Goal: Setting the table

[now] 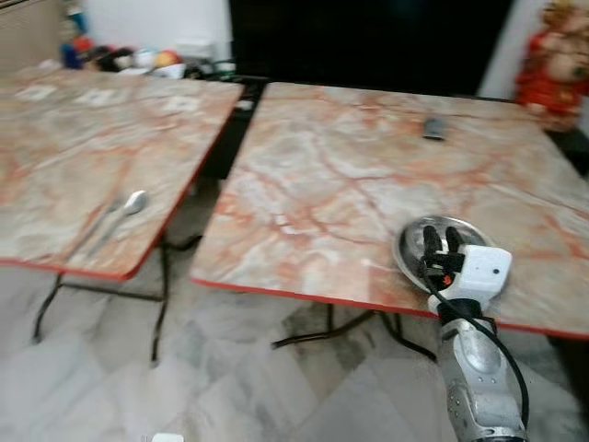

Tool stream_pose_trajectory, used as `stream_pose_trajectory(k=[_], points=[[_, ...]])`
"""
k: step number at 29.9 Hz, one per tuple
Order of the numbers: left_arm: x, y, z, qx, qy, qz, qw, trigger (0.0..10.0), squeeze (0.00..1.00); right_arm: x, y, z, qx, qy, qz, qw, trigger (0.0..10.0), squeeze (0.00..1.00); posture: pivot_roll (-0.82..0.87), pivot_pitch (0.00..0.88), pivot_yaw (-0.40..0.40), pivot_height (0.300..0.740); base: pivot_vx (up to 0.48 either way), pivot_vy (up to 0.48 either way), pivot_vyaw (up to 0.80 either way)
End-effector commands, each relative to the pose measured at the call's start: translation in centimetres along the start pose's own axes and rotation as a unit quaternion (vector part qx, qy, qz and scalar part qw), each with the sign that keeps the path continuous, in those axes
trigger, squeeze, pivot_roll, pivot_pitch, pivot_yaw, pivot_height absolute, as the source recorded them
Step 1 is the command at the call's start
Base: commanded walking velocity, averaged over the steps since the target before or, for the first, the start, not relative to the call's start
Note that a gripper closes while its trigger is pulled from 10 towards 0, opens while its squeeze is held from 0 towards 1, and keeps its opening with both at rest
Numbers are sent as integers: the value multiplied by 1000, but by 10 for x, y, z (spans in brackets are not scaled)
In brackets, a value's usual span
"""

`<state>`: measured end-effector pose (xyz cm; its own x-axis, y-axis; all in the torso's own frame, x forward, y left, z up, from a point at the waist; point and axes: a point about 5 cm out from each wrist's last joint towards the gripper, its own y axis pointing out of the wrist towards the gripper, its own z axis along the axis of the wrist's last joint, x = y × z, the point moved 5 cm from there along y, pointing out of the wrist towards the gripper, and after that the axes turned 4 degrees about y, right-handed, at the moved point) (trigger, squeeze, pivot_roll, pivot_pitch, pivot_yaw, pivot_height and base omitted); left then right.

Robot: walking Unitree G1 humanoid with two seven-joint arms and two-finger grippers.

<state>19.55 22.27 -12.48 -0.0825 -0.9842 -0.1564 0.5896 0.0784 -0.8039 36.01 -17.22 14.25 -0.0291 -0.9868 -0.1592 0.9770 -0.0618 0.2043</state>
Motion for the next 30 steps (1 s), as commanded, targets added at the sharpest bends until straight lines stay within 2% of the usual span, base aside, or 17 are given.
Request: stream_pose_trajectory(k=[1, 30], points=[[-2, -2, -12, -20, -4, 2, 1000, 10000, 0, -8, 2, 2, 3, 0, 12, 1000, 10000, 0, 18, 90, -25, 740, 0, 480, 475], [2, -2, -14, -21, -11, -1, 1000, 10000, 0, -10, 7, -2, -8, 40, -11, 999, 10000, 0, 15, 116, -32, 740, 0, 480, 0]])
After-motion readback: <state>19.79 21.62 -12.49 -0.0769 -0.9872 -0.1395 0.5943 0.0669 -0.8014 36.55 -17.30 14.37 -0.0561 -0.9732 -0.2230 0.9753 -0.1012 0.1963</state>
